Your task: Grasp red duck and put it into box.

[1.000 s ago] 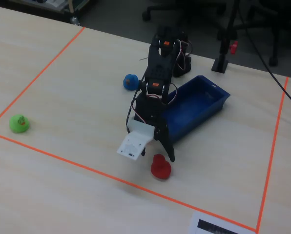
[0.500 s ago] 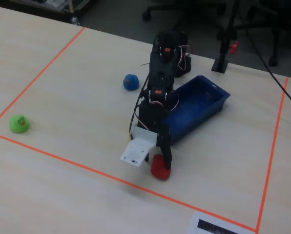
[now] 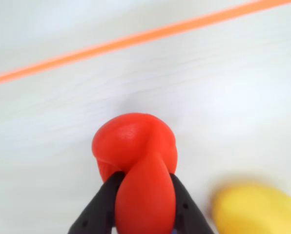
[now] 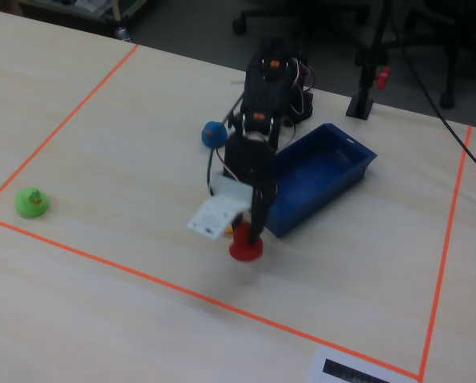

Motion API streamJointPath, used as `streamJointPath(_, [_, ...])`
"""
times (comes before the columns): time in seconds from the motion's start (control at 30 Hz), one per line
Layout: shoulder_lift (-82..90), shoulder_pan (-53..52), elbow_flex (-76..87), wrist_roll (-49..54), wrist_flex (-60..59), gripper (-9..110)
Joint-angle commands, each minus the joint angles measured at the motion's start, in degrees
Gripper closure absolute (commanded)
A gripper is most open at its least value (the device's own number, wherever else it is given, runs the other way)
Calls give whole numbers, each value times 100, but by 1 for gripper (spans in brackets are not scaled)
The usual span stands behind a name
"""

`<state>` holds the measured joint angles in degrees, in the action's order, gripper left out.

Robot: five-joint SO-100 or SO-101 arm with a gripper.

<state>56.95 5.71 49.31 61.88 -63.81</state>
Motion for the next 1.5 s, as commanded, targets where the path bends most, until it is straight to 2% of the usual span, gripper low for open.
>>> streamJointPath(0.0, [2188, -255, 510, -158, -246, 101])
streamJointPath(0.17, [4676, -431, 2593, -659, -598, 101])
streamJointPath(0.37, [7348, 18, 5669, -870, -870, 101])
streamJointPath(0.67, [7655, 1301, 6987, -2188, -1081, 101])
streamJointPath(0.9, [7506, 1986, 8332, -2531, -281, 101])
streamJointPath(1.13, [7479, 2487, 8807, -2742, -202, 100])
streamJointPath(1.23, [7532, 2514, 8640, -2628, -378, 85])
streamJointPath(1.47, [7356, 1617, 7172, -2127, -800, 84])
